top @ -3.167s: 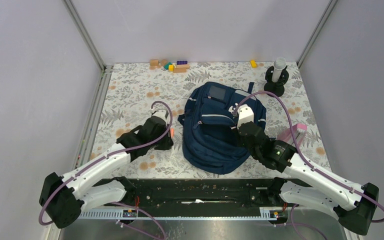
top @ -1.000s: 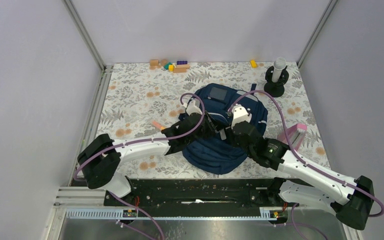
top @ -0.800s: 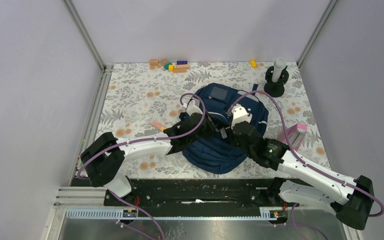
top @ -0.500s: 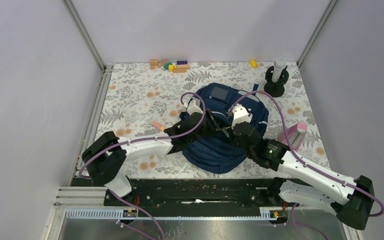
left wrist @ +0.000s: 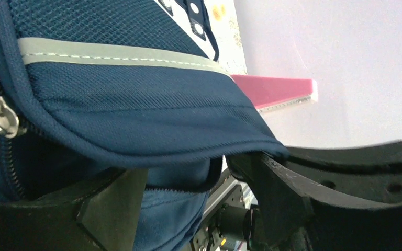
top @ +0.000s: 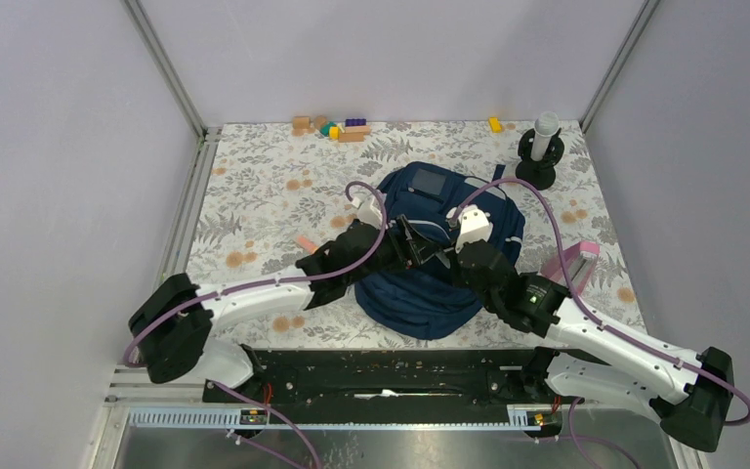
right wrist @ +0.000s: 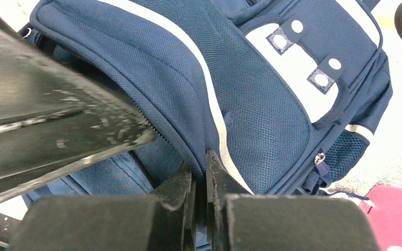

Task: Pack the student bag
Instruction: Place the stationery in the student bag, then pick up the stationery from the center of the board.

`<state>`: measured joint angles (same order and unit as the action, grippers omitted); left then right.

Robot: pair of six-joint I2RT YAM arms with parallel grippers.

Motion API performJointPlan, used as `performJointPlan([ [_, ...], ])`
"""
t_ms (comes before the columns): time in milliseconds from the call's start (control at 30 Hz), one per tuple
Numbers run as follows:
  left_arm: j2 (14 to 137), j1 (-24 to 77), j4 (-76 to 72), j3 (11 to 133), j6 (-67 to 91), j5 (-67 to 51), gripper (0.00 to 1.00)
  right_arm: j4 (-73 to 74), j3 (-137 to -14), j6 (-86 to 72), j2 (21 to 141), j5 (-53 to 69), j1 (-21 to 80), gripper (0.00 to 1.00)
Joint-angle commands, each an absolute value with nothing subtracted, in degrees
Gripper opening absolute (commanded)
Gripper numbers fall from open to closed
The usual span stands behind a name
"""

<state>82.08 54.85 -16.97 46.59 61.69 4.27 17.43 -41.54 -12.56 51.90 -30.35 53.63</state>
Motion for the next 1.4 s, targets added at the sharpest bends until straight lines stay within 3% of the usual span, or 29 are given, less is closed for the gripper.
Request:
performJointPlan([
  [0, 76.4, 54.6, -15.1, 45.5, 55.0, 0.6, 0.72, 14.5, -42.0, -14.6, 49.6, -32.2, 54.5, 0.00],
  [300, 65.3, 54.6, -5.3, 42.2, 45.6, 3.8, 0.74, 14.7, -41.9, -14.6, 49.2, -34.0, 54.5, 0.00],
  [567, 53.8, 50.7, 14.3, 44.5, 40.5, 10.1, 0.85, 15.0, -41.8, -14.2, 48.6, -35.2, 54.5, 0.00],
  [767, 48.2, 41.1, 22.1, 46.3, 37.5, 8.8, 0.98, 15.7, -41.5, -13.7, 48.6, -35.8, 54.5, 0.00],
  [967, 54.2, 28.1, 30.4, 52.0, 34.7, 2.8, 0.99, 15.6, -41.0, -13.7, 49.0, -36.0, 54.4, 0.00],
  [1367, 68.4, 16.6, 29.5, 51.9, 32.3, 4.3, 0.99, 13.4, -40.4, -13.0, 49.7, -34.5, 54.4, 0.00],
])
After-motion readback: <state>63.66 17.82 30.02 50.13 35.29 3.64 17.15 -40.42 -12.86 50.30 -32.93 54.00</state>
